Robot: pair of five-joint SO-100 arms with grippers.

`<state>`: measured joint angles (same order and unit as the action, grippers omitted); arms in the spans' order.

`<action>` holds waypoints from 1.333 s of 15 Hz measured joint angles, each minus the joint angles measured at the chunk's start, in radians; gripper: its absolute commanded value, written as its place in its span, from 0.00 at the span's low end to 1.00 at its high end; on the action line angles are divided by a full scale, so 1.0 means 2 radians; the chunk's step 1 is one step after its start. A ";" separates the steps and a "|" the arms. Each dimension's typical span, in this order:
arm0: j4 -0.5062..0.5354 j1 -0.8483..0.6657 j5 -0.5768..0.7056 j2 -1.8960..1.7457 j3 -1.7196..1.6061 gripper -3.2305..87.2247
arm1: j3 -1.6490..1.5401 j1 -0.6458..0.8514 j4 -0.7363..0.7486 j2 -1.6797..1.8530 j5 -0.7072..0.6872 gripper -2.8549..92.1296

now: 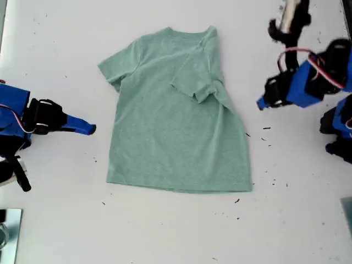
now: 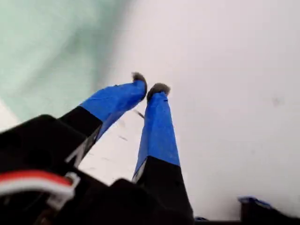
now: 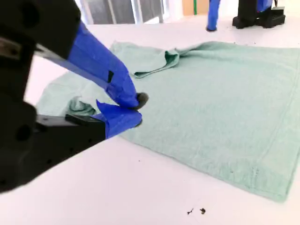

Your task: Fold t shirt

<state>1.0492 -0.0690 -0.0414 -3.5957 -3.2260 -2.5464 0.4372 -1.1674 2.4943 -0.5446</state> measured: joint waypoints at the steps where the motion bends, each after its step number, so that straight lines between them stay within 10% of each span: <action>1: 0.000 0.000 -0.006 0.000 0.000 0.03 | -0.079 -0.002 0.023 0.047 0.017 0.06; 6: 0.034 -0.023 -0.008 0.140 0.155 0.03 | -0.155 0.002 0.032 0.109 0.029 0.06; 9: 0.149 -0.145 0.114 0.453 0.424 0.03 | -0.168 0.002 0.034 0.131 0.031 0.06; 12: 0.222 -0.301 0.273 0.657 0.638 0.24 | -0.198 0.002 0.023 0.203 0.040 0.06; 20: 0.219 -0.403 0.358 0.864 0.760 0.33 | -0.249 0.003 -0.073 0.428 0.050 0.05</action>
<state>1.4880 -0.8759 0.6750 -1.8669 -1.7058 -3.0434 0.4433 -1.3131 3.3502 -0.4449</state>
